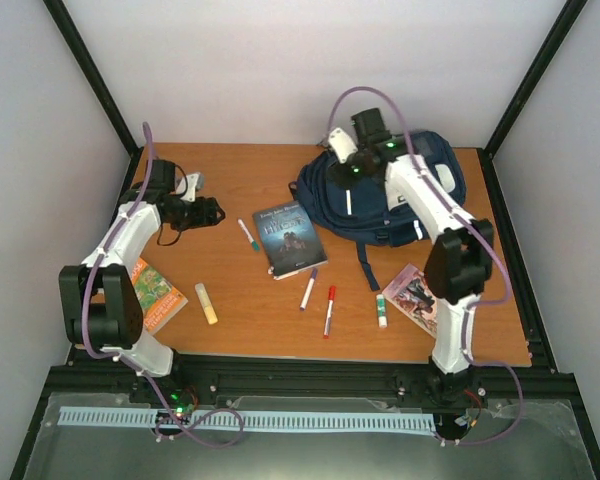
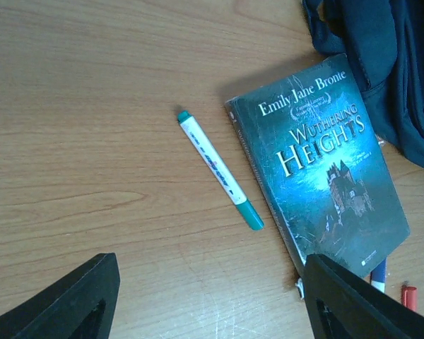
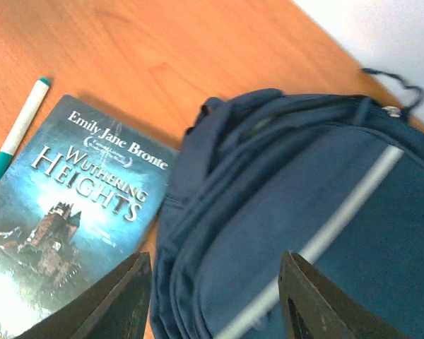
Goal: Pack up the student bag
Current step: Adjust the student bag at the center of the board.
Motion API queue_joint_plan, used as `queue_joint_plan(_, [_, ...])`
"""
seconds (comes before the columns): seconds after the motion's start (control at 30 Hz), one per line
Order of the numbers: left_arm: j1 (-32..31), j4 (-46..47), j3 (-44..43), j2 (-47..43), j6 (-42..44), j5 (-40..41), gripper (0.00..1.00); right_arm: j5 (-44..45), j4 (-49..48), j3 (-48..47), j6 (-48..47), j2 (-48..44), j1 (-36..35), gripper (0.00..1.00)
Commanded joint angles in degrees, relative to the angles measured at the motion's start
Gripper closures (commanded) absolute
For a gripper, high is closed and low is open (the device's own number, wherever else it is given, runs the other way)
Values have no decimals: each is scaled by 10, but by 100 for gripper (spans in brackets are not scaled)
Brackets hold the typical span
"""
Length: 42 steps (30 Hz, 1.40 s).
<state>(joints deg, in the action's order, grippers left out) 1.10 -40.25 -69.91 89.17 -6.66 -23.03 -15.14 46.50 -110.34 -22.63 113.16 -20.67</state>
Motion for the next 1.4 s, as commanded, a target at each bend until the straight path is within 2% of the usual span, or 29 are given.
queue_joint_plan(0.0, [7,21,-4,7,-21,-31,27,32,38,-58,-15,69,-43,50])
queue_joint_plan(0.13, [6,36,16,10,-35,-34,27,60,47,-106,-4,138,-61,48])
queue_joint_plan(0.27, [-7,50,18,24,-31,-33,26,107,35,-120,3,183,-64,32])
queue_joint_plan(0.33, [-17,47,5,37,-25,-29,21,132,32,-115,2,193,-64,28])
queue_joint_plan(0.6, [-75,31,-61,116,-3,-12,18,196,23,-44,-14,199,-64,27])
queue_joint_plan(0.7, [-96,24,-91,148,0,-13,18,197,25,-10,-21,191,-61,33])
queue_joint_plan(0.83, [-120,21,-126,189,1,-28,19,190,27,46,-36,158,-60,47])
queue_joint_plan(1.07, [-163,12,-187,253,14,-117,24,177,24,155,-77,74,-52,85])
queue_joint_plan(1.23, [-190,5,-201,280,22,-155,27,180,14,216,-92,15,-42,93])
queue_joint_plan(1.37, [-208,-3,-198,295,25,-141,28,182,14,250,-99,-17,-24,95])
